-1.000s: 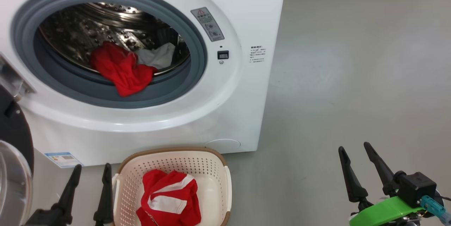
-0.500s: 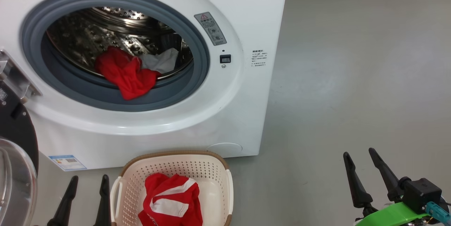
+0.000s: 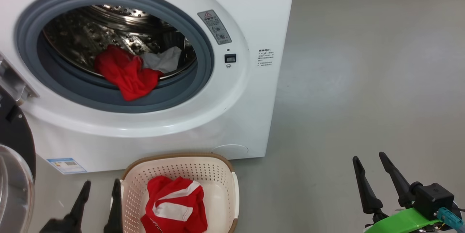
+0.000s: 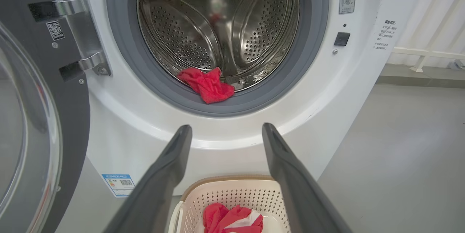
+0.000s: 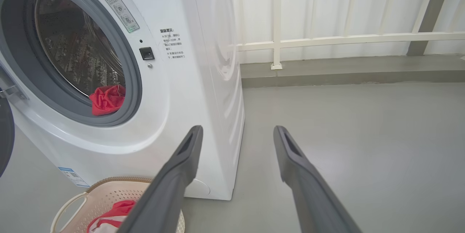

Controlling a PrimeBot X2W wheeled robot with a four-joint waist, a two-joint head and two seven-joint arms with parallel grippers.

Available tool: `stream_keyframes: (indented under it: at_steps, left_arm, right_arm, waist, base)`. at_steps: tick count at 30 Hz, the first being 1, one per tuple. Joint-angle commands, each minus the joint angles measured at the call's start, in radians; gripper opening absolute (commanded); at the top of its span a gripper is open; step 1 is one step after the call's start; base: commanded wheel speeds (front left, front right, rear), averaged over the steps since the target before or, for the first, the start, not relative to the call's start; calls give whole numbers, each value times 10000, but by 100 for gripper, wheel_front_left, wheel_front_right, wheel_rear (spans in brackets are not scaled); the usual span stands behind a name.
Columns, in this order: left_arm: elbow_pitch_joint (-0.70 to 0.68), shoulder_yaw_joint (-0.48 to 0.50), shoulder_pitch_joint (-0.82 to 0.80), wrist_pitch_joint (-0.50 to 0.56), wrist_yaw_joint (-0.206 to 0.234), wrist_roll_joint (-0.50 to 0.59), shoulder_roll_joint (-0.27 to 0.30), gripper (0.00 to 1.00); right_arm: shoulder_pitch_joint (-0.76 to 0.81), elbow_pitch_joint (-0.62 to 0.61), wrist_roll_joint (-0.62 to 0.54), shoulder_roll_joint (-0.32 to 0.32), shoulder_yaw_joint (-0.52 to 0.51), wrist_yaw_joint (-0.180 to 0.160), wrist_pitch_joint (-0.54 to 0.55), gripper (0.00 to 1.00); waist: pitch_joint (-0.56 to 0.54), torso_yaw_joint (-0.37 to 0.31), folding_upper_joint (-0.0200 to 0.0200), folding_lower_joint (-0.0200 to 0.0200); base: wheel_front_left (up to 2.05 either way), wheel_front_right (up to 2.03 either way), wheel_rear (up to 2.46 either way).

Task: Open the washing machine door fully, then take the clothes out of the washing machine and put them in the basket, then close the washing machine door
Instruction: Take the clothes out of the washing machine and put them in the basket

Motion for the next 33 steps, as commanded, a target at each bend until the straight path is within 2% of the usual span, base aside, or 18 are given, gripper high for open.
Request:
stream_keyframes:
  at_steps: [1, 14, 21, 33]
  left_arm:
    - [72, 228, -732, -51, 15, 209, 101, 100]
    - [3862, -330, -5483, 69, 156, 740, 711, 100]
    - [5775, -706, -8207, 630, 169, 958, 1097, 100]
    - [8693, -1151, -10954, 1063, 94, 1024, 1821, 100]
  right_arm:
    - [-250, -269, 112, -111, 278, 63, -65, 100]
    - [-1465, -427, 59, 314, 607, 63, -65, 100]
    - [-2193, -549, -13, 474, 602, 63, -65, 100]
    - [-2859, -621, 52, 521, 675, 63, -65, 100]
  waist:
    - [141, -13, 0, 0]
    - [2126, -347, 0, 0]
    - [3302, -425, 0, 0]
    - [4182, -594, 0, 0]
  base:
    - [0, 0, 0]
    - [0, 0, 0]
    - [0, 0, 0]
    - [0, 0, 0]
